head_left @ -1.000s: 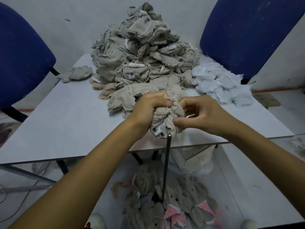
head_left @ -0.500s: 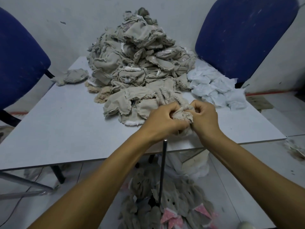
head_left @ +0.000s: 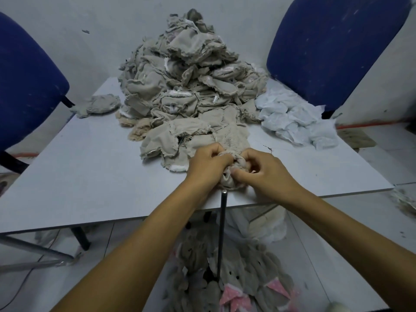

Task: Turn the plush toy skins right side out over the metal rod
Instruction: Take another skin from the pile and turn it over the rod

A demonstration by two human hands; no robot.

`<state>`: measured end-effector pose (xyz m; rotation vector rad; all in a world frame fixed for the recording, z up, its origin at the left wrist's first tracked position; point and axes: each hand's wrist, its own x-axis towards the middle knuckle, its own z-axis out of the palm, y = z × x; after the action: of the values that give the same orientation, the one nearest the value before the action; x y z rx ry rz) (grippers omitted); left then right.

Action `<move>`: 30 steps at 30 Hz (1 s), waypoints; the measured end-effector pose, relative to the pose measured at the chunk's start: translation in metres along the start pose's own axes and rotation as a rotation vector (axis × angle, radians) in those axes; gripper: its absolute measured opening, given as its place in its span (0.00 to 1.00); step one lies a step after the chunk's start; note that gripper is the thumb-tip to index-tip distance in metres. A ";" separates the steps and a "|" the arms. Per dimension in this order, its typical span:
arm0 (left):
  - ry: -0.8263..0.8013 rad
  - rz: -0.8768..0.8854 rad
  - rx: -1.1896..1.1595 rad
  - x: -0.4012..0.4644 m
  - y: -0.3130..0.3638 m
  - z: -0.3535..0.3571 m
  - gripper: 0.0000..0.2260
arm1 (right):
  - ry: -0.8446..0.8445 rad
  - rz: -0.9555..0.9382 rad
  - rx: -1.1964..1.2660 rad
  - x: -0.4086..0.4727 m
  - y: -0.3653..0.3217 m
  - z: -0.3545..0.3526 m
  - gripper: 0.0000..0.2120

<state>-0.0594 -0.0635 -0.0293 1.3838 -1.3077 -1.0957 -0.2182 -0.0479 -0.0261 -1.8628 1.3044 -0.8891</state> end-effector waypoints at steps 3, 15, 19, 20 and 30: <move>-0.004 -0.127 -0.149 0.004 0.000 0.001 0.13 | -0.127 -0.042 -0.085 -0.001 0.002 -0.003 0.17; -0.357 -0.162 -0.390 -0.012 0.001 -0.028 0.02 | 0.094 -0.025 0.071 0.013 0.015 0.008 0.15; -0.399 -0.166 -0.400 -0.013 0.003 -0.036 0.09 | -0.060 0.032 0.332 0.018 0.013 0.000 0.12; -0.414 -0.179 -0.403 -0.013 0.003 -0.039 0.10 | -0.119 0.038 0.369 0.018 0.013 -0.002 0.10; -0.133 -0.227 -0.279 -0.011 0.004 -0.021 0.10 | -0.177 -0.012 0.340 0.007 0.011 0.006 0.13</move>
<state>-0.0398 -0.0514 -0.0216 1.2870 -1.0566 -1.4856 -0.2164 -0.0569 -0.0379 -1.6418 0.9688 -0.8696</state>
